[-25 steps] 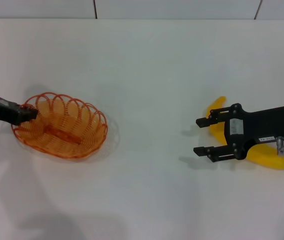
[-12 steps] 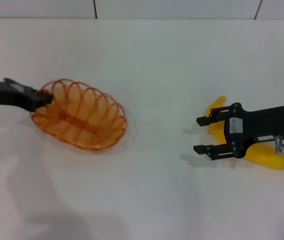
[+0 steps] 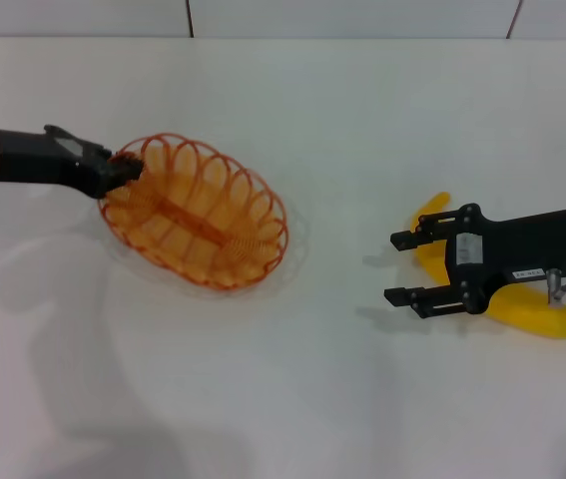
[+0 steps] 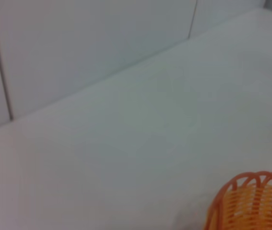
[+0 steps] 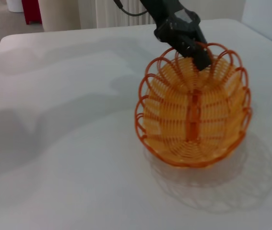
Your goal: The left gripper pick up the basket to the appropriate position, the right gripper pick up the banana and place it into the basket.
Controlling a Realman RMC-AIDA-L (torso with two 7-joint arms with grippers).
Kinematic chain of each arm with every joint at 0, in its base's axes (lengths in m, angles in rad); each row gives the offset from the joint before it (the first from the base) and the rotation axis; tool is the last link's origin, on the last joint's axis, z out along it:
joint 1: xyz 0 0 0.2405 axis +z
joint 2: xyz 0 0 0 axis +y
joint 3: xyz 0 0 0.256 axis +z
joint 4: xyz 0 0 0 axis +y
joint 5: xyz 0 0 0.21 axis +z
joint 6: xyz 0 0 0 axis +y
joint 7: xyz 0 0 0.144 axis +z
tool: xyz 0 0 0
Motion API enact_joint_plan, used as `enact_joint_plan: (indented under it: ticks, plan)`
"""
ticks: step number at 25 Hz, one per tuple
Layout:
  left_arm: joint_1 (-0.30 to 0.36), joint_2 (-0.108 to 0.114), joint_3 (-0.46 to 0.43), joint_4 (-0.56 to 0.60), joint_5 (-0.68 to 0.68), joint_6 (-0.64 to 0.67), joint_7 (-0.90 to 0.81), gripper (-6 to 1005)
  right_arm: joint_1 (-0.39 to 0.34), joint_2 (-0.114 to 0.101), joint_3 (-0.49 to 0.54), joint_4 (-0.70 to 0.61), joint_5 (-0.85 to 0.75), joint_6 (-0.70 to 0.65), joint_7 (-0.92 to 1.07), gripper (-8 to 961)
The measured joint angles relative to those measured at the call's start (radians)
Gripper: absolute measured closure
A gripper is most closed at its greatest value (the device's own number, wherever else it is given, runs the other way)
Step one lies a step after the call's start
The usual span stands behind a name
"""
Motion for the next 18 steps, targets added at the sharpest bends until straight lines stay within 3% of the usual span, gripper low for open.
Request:
enact_joint_plan:
  ticks: [18]
  plan:
    - [-0.024,-0.004,0.001,-0.164,-0.204,-0.150,0.125,918,0.011,0.002,-0.019,0.000,0.000,-0.009,0.024,251]
